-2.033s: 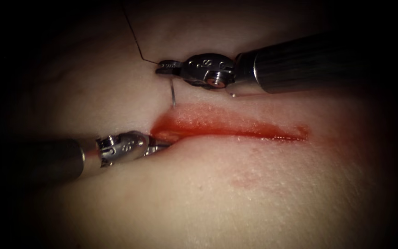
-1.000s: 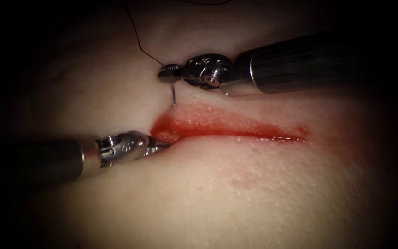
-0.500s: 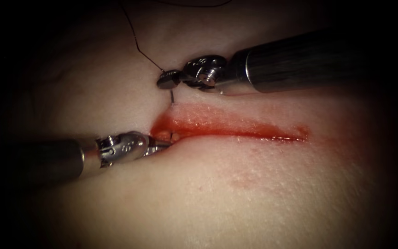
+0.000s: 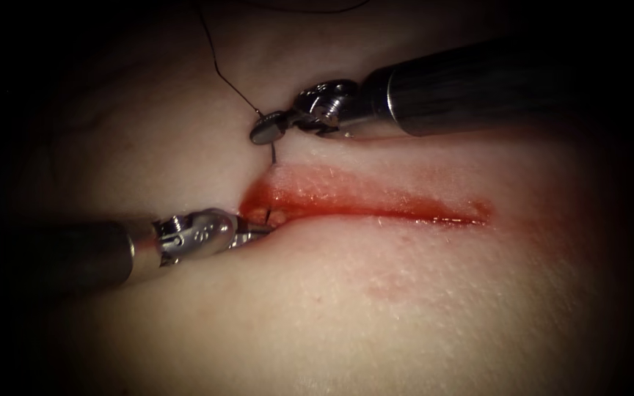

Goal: Wound Closure
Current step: Use the right gripper to throw the needle through the top of the incision.

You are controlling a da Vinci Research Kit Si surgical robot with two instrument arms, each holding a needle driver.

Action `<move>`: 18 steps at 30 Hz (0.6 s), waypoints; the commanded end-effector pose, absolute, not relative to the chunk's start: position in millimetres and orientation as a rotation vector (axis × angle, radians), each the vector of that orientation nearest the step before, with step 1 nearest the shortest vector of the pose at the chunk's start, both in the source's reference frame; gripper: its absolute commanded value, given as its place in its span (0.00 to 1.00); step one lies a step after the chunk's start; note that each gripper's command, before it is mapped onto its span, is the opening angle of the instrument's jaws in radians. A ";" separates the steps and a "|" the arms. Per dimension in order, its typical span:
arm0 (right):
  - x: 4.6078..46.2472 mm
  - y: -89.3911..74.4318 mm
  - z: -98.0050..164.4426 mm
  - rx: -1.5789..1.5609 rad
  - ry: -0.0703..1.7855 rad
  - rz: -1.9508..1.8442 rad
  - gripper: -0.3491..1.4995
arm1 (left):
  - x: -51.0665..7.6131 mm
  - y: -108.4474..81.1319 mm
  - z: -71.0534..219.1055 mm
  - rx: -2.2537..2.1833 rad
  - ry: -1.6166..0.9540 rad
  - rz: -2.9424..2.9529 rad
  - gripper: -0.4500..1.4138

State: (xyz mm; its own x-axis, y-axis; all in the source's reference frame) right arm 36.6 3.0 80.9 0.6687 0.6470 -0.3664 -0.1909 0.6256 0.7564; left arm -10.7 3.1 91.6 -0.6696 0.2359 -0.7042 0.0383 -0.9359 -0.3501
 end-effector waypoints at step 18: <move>37.9 1.5 80.7 0.817 0.710 0.550 0.00 | -11.3 2.8 92.3 -1.227 -0.523 2.724 0.05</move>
